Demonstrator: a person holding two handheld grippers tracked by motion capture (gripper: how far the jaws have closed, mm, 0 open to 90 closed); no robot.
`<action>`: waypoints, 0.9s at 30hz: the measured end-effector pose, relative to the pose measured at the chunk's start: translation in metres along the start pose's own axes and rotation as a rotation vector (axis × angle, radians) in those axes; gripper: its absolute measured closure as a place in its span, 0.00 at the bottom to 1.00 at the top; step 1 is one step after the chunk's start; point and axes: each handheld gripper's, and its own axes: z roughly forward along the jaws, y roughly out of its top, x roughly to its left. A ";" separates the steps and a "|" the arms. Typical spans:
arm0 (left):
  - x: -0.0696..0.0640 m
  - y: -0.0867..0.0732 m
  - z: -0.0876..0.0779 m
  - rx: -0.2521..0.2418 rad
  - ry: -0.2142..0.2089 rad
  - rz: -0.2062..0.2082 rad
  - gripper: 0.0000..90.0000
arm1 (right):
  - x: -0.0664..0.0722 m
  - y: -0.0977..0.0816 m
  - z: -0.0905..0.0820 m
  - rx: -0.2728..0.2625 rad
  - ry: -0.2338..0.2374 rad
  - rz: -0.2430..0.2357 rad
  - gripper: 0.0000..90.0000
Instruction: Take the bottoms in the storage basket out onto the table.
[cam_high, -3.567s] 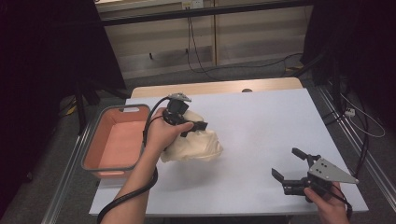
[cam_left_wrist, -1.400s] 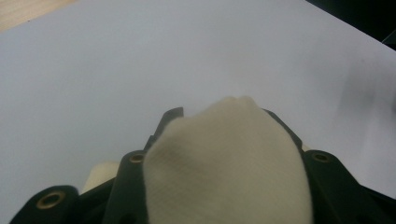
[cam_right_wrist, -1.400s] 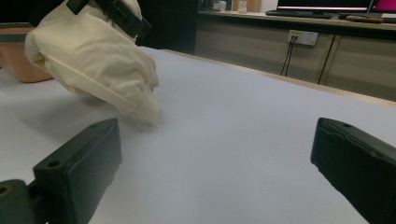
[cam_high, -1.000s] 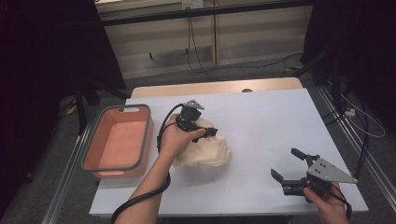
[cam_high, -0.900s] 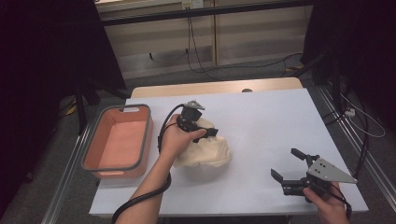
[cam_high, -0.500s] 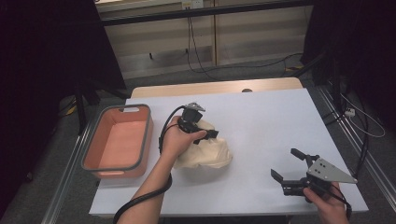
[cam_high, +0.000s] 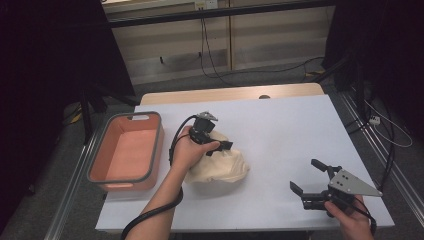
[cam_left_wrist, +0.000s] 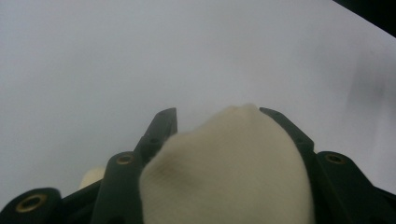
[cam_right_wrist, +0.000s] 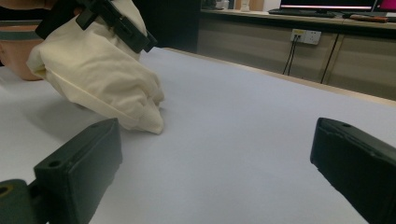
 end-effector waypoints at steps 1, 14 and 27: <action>0.000 0.000 0.000 -0.001 0.000 0.000 0.55 | 0.000 0.000 0.000 0.000 0.000 0.000 0.02; 0.000 -0.004 0.004 0.014 0.001 0.008 0.53 | 0.000 0.000 0.000 0.000 0.002 -0.001 0.03; 0.002 -0.009 0.007 0.022 0.000 0.009 0.51 | 0.001 0.000 0.000 0.002 0.004 -0.003 0.03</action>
